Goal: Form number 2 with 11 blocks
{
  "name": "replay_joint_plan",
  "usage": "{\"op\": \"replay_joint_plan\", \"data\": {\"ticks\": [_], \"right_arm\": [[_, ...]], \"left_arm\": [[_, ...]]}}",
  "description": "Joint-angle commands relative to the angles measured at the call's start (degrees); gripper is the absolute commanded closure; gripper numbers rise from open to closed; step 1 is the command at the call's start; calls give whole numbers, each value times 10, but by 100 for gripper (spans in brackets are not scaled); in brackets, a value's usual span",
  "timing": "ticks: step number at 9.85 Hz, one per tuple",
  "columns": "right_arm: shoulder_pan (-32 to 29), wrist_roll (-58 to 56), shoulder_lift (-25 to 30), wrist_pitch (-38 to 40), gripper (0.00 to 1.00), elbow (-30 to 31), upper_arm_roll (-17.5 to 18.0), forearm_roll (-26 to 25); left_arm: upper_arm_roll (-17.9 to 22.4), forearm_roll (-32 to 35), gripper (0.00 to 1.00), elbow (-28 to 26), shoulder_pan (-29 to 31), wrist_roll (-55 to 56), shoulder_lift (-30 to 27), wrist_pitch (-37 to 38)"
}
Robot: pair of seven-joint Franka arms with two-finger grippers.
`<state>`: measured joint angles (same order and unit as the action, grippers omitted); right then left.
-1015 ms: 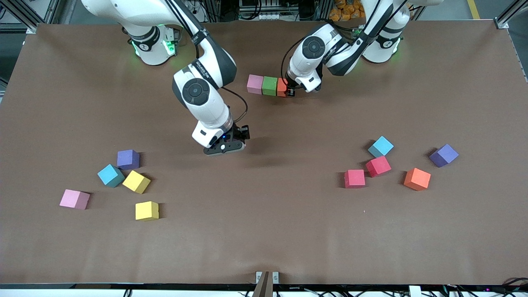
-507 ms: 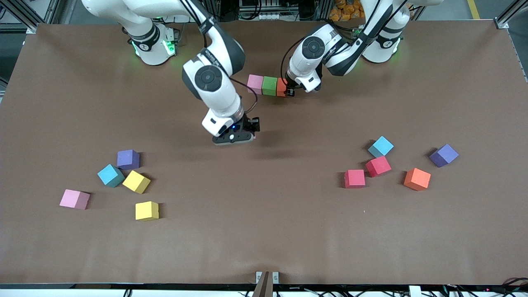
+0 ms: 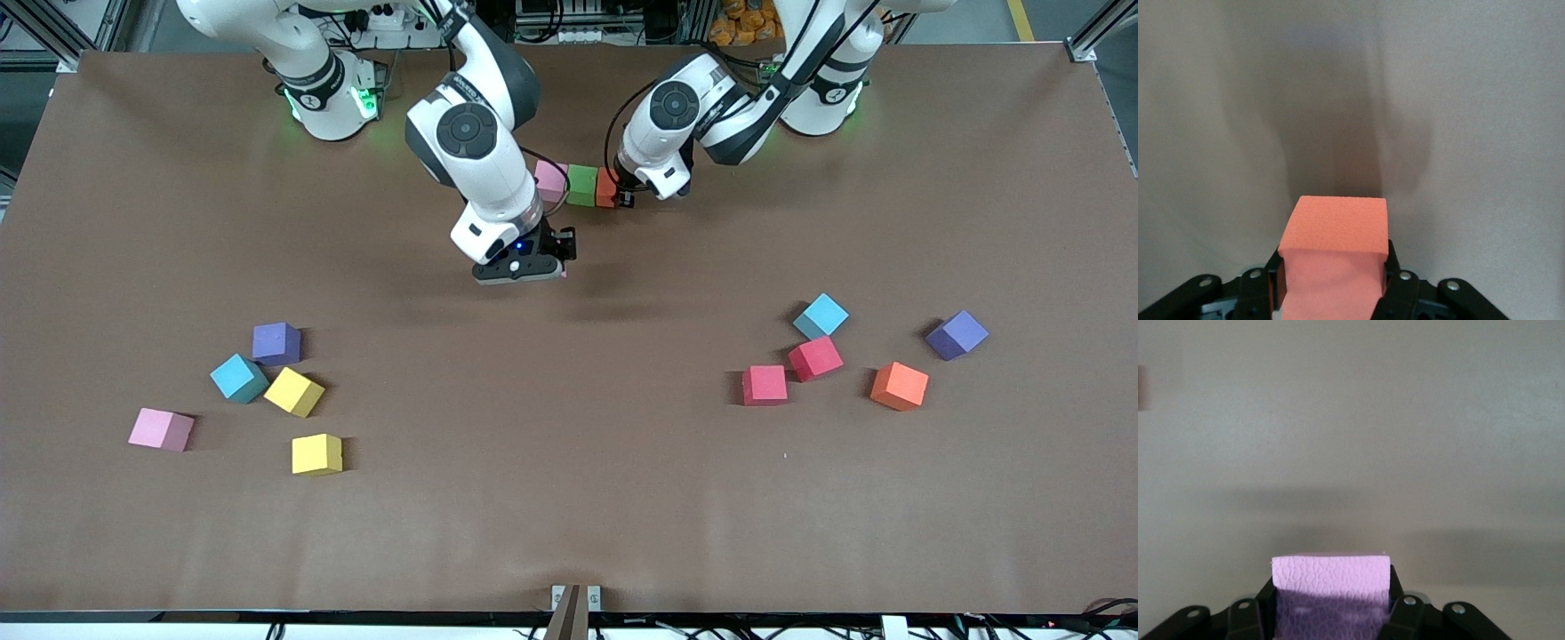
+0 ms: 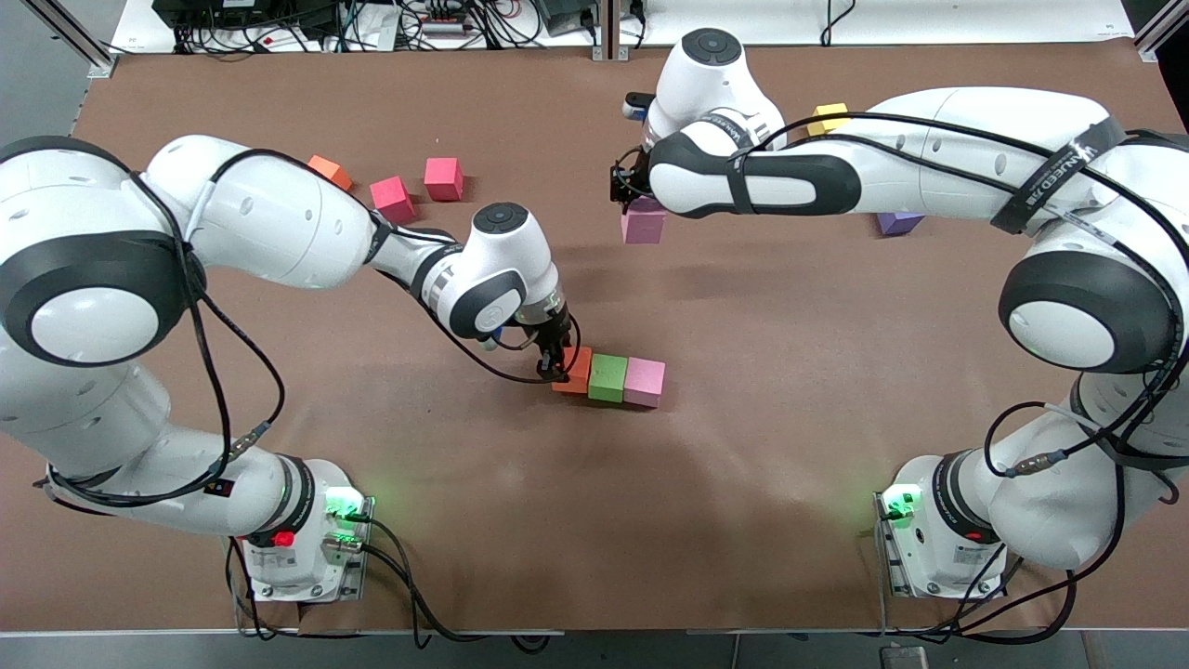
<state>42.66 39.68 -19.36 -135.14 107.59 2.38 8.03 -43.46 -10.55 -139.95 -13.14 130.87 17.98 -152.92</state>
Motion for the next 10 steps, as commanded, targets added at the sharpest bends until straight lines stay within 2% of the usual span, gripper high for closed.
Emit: {"op": "replay_joint_plan", "data": {"ticks": [1,3,5,6,10], "right_arm": [[20,31,20,-10,94,24,-4,0],[34,54,20,-35,95,37,-5,-1],[39,77,15,-40,96,38,-6,-2],[39,81,14,-41,96,38,-6,-9],[40,95,13,-41,96,38,-6,-17]], "left_arm": [[-4,-8,69,1,0,-2,3,-8],[-4,-6,61,1,0,-3,5,-8],[-5,-5,31,1,0,-2,4,-8],[-4,-6,28,1,0,-2,4,-8],[-4,-6,27,1,0,3,1,-7]]}}
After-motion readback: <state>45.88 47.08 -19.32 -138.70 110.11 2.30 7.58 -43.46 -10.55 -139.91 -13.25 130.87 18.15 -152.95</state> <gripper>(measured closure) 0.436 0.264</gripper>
